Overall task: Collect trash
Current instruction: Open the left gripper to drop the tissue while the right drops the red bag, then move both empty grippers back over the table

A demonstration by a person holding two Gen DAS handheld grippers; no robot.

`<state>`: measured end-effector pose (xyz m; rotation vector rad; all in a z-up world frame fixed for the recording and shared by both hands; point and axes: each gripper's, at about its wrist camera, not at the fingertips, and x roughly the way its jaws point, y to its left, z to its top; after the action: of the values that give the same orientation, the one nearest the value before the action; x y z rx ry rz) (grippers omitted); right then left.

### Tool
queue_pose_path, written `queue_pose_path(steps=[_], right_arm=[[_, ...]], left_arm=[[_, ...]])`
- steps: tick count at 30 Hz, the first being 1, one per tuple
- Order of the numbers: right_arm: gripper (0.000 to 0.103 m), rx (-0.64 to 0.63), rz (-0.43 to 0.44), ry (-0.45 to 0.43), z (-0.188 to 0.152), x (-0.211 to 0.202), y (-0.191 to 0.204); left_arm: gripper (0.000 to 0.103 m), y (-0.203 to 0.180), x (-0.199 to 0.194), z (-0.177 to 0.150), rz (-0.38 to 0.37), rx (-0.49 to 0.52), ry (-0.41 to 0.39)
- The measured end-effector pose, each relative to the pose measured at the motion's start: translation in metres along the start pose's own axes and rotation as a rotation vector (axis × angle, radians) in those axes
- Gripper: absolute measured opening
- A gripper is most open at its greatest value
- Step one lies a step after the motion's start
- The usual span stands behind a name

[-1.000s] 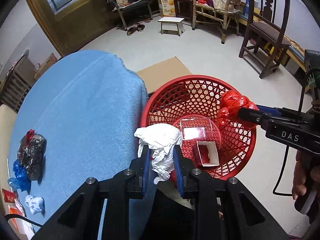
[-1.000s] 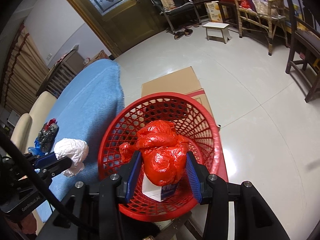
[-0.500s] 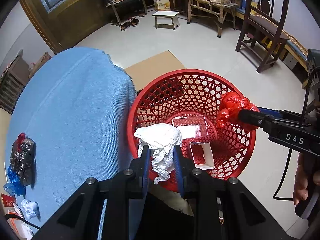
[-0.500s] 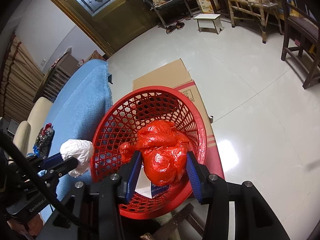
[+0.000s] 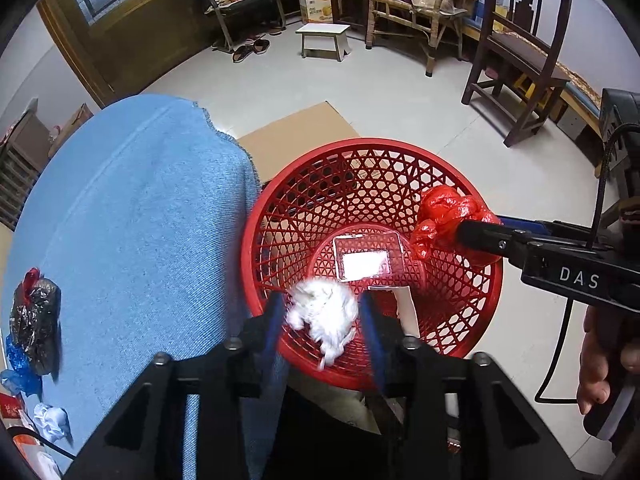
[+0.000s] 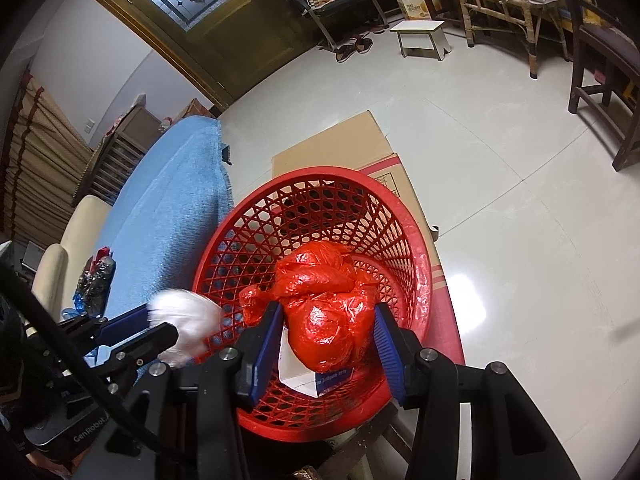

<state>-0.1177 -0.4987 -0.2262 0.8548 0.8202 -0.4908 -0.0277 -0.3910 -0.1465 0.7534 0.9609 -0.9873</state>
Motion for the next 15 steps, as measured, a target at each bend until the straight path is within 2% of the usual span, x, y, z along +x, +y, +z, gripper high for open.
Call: queue_pose_path(steps=[3,15], right_arm=[[0.053,0.011,0.015,0.015,0.000,0.003,0.001],[0.056,-0.013,0.017,0.027,-0.002,0.009,0.016]], left_arm=[[0.052,0.003,-0.002,-0.001,0.000,-0.005,-0.012],[0.052,0.026,-0.002,-0.018,0.015,-0.071,0.002]])
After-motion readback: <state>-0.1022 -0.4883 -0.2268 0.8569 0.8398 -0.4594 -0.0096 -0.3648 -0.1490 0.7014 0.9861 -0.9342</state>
